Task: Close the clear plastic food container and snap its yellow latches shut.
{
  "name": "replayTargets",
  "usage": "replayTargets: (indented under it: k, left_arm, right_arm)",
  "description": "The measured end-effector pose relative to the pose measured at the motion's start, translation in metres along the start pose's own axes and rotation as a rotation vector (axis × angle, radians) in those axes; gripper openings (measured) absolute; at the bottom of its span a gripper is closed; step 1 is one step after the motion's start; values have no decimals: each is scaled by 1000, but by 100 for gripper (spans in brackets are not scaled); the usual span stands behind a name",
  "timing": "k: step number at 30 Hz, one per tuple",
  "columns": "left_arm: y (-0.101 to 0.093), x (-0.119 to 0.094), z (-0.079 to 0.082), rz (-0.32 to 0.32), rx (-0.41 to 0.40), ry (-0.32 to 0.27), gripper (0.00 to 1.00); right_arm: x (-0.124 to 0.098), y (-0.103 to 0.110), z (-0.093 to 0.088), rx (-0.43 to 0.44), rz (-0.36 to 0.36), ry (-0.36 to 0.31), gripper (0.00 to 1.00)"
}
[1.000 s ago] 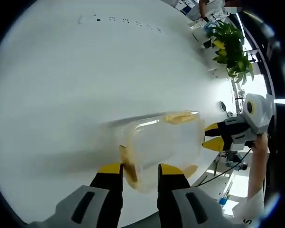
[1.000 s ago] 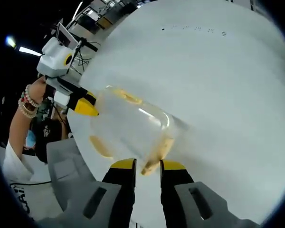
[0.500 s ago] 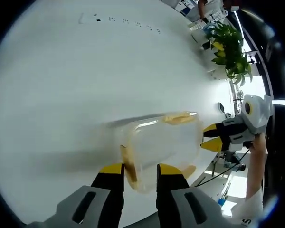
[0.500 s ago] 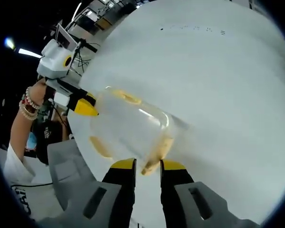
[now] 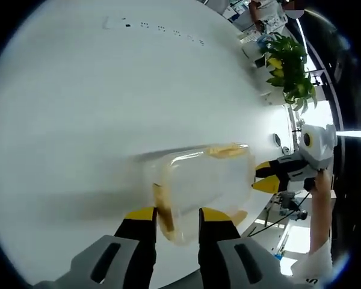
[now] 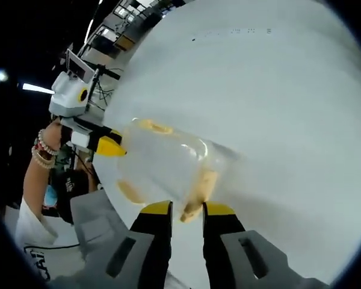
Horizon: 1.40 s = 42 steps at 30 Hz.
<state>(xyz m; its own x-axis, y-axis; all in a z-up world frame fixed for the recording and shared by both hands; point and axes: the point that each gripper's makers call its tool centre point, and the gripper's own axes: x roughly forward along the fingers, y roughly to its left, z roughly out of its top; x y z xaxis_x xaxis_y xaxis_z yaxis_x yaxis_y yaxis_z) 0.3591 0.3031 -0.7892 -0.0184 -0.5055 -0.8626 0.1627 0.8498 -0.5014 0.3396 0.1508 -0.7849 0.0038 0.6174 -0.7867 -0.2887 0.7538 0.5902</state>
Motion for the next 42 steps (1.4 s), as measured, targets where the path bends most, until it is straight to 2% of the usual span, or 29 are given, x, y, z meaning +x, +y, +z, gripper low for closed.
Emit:
replayTargets:
  k: [3, 27, 32, 33, 34, 35, 42]
  left_arm:
    - [0, 1, 1, 0, 1, 1, 19]
    - [-3, 4, 0, 6, -2, -8, 21]
    - [-4, 4, -1, 6, -4, -11, 21]
    - [-4, 4, -1, 11, -2, -14, 21]
    - [-4, 3, -1, 7, 0, -14, 21]
    - [-4, 3, -1, 6, 0, -16, 21]
    - [-5, 1, -2, 6, 21, -25, 21]
  right_arm:
    - [0, -2, 0, 39, 26, -11, 15]
    - [-2, -2, -1, 48, 63, -28, 10]
    - [-2, -4, -3, 88, 91, -39, 8]
    - [-1, 1, -14, 126, 122, 4, 7]
    - [4, -4, -7, 114, 124, -41, 7]
    - [5, -2, -6, 147, 139, -45, 7]
    - [9, 0, -3, 65, 97, -46, 10]
